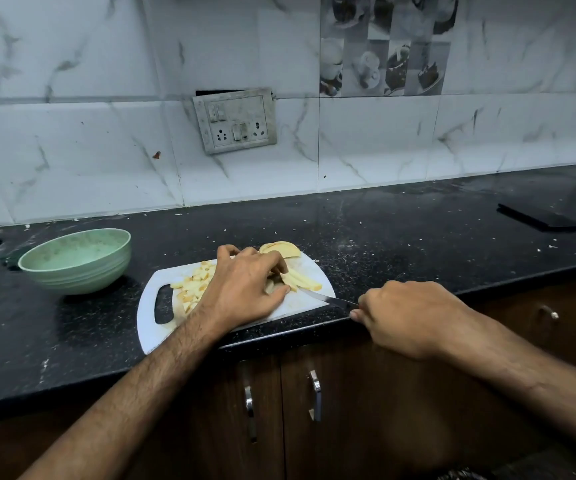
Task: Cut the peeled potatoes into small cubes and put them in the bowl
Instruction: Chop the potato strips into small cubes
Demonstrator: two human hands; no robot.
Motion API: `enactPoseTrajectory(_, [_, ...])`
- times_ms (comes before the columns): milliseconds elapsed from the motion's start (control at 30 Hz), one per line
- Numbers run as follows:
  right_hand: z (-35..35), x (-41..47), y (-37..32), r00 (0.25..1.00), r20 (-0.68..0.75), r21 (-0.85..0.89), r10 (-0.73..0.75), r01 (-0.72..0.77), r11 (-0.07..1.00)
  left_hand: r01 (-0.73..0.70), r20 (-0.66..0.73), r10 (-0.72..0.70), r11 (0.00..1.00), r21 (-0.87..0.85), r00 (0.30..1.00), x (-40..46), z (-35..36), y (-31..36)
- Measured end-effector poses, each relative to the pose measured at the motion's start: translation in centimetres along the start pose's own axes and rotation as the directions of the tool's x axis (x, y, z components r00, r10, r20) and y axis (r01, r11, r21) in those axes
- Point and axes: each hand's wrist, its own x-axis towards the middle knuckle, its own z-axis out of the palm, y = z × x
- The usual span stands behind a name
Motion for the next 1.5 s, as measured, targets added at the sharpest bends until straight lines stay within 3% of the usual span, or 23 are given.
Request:
enactPoseTrajectory(267, [0.3,1.1,0.0,1.0,-0.019,0.014,0.019,-0.018,1.0,-0.03,0.038,0.026,0.994,0.106,0.999,0.1,-0.2,0.3])
enactPoseTrajectory(633, [0.7,3.2,0.3,0.999,-0.012,0.059,0.05,-0.049,0.997,-0.23,0.088,0.215,0.946,0.23,0.973,1.2,-0.3,0.7])
enactPoseTrajectory(800, [0.7,3.5,0.4,0.999,-0.006,0.077,0.044,-0.043,0.996,-0.3,0.059,0.294,0.933,0.199,0.954,0.9,-0.4,1.0])
enactPoseTrajectory(1067, [0.8,3.6,0.6,0.999,-0.002,0.09,0.037,-0.037,0.995,-0.286,0.051,0.283,0.953,0.098,0.958,0.5,-0.6,0.7])
enactPoseTrajectory(1300, [1.1,2.3,1.0,0.998,-0.042,0.153,0.055,-0.048,0.987,-0.12,0.057,0.126,0.989,-0.089,0.99,-0.7,-1.0,0.1])
enactPoseTrajectory(1500, [0.7,1.1,1.1,0.997,-0.062,0.152,0.05,-0.04,0.988,-0.078,0.024,0.083,0.985,-0.156,0.996,-1.0,-0.6,-0.1])
